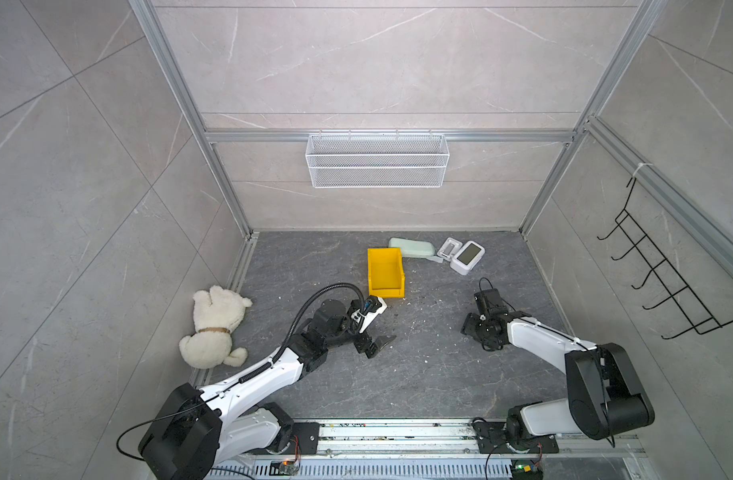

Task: Put the screwdriver in the bin
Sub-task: 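Lower the right gripper and close it on the screwdriver handle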

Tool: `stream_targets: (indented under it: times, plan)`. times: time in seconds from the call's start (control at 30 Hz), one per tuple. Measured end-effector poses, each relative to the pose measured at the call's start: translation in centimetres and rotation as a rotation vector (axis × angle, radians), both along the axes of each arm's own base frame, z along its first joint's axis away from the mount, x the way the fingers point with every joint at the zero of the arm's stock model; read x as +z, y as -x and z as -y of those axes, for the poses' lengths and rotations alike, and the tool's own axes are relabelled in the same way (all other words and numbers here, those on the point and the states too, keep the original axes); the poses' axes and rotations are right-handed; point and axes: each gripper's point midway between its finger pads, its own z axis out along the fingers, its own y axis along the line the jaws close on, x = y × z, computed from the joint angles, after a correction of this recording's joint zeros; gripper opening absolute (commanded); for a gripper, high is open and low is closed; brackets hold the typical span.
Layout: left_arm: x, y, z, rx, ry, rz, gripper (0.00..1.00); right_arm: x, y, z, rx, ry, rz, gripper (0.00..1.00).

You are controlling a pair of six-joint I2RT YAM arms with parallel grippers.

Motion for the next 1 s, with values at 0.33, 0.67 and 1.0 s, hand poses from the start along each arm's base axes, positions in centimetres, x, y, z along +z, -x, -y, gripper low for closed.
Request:
stream_targets:
  times: [0.33,0.67,1.0]
  plan:
    - [-1.3,0.6,-0.6,0.003,-0.015,-0.024,1.00,-0.4,-0.8,0.3,-0.010,0.031,-0.029,0.24]
    - [-1.3,0.6,-0.6,0.003,-0.014,-0.023,1.00,-0.3,-0.9,0.5,-0.019,0.040,-0.032,0.00]
    - [-0.7,0.9,-1.3,0.038,0.020,-0.011,1.00,3.8,-1.6,-1.4,0.061,0.032,0.074,0.00]
